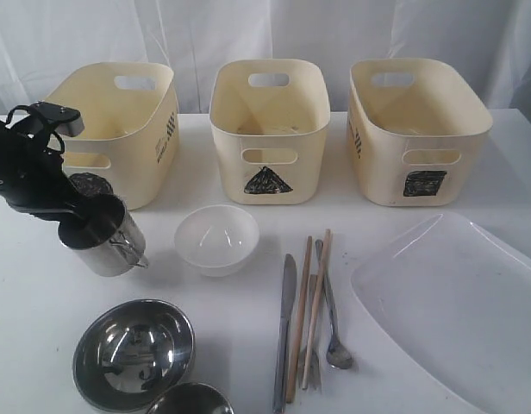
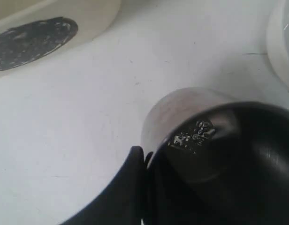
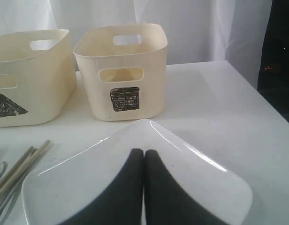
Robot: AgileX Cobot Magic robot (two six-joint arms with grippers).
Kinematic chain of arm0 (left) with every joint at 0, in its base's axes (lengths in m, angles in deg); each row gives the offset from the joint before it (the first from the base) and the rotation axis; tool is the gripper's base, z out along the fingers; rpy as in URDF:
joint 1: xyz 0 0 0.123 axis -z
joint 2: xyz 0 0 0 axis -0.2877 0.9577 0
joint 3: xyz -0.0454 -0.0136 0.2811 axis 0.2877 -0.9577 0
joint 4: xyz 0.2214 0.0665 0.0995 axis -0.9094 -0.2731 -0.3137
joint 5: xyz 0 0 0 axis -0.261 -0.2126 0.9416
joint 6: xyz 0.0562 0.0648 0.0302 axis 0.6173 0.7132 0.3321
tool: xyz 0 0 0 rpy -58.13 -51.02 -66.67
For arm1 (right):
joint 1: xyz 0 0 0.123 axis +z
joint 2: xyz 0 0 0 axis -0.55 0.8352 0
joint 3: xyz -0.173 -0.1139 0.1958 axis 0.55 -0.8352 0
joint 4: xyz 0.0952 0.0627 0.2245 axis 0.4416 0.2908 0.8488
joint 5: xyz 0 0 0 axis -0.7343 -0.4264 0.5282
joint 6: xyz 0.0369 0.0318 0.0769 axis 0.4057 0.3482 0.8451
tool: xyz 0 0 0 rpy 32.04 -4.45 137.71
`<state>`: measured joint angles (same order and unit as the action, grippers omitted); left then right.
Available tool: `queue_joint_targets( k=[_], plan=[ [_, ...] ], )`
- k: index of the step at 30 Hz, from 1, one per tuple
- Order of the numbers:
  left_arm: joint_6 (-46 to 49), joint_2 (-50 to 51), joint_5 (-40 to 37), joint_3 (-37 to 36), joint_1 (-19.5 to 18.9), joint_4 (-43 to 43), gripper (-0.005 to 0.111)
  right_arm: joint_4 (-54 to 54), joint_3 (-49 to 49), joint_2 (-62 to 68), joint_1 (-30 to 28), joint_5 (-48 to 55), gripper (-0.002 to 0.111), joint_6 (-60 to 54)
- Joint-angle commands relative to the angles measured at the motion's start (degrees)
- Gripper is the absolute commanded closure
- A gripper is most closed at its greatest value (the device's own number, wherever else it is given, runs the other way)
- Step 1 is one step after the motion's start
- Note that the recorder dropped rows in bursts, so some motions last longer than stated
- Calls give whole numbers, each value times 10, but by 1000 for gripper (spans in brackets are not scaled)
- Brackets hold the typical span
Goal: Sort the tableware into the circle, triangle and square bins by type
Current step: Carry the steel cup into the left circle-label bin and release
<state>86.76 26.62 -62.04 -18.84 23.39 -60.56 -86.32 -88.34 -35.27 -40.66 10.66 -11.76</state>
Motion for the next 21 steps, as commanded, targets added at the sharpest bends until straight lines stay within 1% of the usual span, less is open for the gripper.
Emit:
queue_joint_targets(
  k=[1, 10, 17, 21],
  plan=[
    [-3, -26, -11, 3, 3, 4, 107, -1, -4, -3, 4, -4, 108, 3],
    [-3, -100, -15, 3, 3, -1, 107, -1, -4, -3, 4, -4, 108, 3],
    [-3, -166, 31, 3, 3, -7, 107, -1, -4, -3, 4, -4, 108, 3],
    [-3, -179, 57, 15, 3, -7, 107, -1, -4, -3, 4, -4, 108, 3]
  ],
)
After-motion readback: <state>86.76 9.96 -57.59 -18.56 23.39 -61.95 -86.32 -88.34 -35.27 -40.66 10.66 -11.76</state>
